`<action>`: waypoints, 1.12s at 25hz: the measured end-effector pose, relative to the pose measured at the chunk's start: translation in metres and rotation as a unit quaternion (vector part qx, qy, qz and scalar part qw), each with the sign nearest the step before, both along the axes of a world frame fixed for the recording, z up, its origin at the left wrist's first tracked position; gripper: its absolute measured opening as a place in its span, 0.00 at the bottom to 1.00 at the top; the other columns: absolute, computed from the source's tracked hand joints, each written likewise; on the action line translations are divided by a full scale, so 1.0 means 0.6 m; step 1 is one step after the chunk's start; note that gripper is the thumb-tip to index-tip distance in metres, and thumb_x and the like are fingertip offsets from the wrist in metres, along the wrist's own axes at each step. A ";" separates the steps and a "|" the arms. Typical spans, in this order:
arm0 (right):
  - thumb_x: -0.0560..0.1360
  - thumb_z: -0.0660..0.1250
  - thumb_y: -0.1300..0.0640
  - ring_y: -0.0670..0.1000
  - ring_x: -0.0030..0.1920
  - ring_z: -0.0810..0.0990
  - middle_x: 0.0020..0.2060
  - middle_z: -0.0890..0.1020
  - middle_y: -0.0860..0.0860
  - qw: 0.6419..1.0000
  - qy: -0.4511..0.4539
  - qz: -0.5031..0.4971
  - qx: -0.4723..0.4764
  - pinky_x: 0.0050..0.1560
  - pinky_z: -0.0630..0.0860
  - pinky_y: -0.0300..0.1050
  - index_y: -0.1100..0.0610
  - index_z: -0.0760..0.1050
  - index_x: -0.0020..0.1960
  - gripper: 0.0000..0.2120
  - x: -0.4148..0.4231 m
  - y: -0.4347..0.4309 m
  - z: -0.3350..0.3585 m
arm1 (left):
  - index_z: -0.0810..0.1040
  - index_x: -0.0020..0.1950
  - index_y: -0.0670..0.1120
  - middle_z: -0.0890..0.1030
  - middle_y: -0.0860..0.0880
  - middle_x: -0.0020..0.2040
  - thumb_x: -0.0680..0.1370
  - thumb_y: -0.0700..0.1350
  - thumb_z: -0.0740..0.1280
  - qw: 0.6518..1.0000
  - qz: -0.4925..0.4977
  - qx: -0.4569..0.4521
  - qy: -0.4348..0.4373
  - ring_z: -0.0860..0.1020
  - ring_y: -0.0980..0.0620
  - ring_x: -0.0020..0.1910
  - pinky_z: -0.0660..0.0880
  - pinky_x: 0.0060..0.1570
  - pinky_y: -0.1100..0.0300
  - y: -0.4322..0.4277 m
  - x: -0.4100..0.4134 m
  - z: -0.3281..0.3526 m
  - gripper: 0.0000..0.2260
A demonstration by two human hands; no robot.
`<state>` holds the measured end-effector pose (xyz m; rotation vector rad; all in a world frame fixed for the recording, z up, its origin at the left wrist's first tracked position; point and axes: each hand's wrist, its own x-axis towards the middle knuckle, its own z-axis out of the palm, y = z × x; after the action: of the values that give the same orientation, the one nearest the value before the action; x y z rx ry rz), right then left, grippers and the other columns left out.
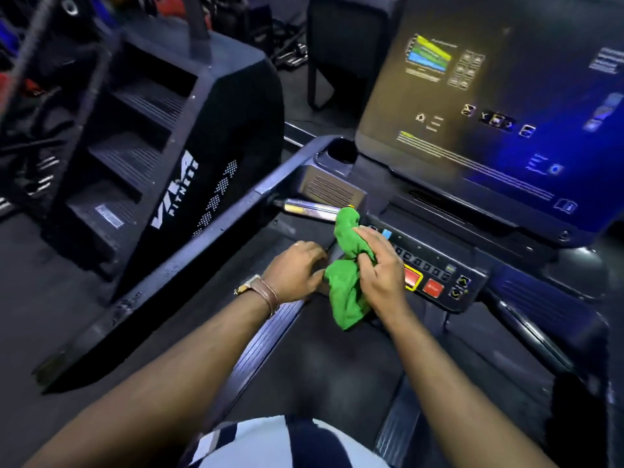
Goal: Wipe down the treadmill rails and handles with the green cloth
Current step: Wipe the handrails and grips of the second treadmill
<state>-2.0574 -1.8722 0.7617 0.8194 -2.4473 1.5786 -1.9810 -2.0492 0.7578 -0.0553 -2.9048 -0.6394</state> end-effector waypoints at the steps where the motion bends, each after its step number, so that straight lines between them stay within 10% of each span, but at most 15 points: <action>1: 0.70 0.61 0.67 0.47 0.65 0.74 0.63 0.79 0.53 1.000 -0.001 0.001 0.009 0.71 0.65 0.39 0.58 0.78 0.64 0.24 -0.002 -0.017 -0.002 | 0.78 0.52 0.43 0.80 0.45 0.50 0.72 0.49 0.65 1.000 0.004 -0.003 -0.003 0.76 0.43 0.49 0.71 0.51 0.54 -0.024 0.008 -0.002 0.13; 8: 0.71 0.63 0.64 0.62 0.71 0.66 0.71 0.70 0.57 0.960 0.131 0.034 0.247 0.72 0.64 0.55 0.52 0.72 0.70 0.28 -0.075 -0.106 -0.015 | 0.78 0.55 0.42 0.79 0.43 0.53 0.73 0.47 0.69 0.998 0.051 0.012 -0.035 0.76 0.42 0.54 0.69 0.57 0.54 -0.139 -0.057 -0.043 0.14; 13: 0.78 0.60 0.51 0.67 0.74 0.58 0.76 0.60 0.60 0.808 0.153 0.053 0.566 0.74 0.55 0.63 0.51 0.55 0.78 0.31 -0.172 -0.165 -0.036 | 0.71 0.66 0.40 0.72 0.41 0.65 0.71 0.45 0.70 0.992 0.117 0.012 -0.051 0.69 0.41 0.65 0.66 0.67 0.51 -0.177 -0.160 -0.069 0.24; 21: 0.78 0.54 0.36 0.63 0.58 0.75 0.64 0.74 0.57 0.788 0.179 0.167 0.564 0.54 0.71 0.59 0.56 0.56 0.76 0.35 -0.243 -0.272 -0.062 | 0.71 0.67 0.44 0.76 0.46 0.63 0.70 0.47 0.64 0.988 0.143 -0.001 -0.051 0.72 0.46 0.63 0.70 0.61 0.51 -0.210 -0.209 -0.099 0.25; 28: 0.80 0.49 0.42 0.64 0.60 0.70 0.73 0.61 0.63 0.726 0.251 0.279 0.576 0.58 0.68 0.60 0.55 0.44 0.80 0.33 -0.256 -0.239 -0.041 | 0.55 0.77 0.41 0.64 0.42 0.74 0.70 0.31 0.60 0.981 0.171 0.089 -0.028 0.70 0.47 0.69 0.67 0.67 0.57 -0.216 -0.194 -0.117 0.36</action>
<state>-2.2112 -2.0159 0.7373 1.9110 -2.5954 -0.4506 -2.0972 -2.1789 0.6874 0.4802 -2.7929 -0.8403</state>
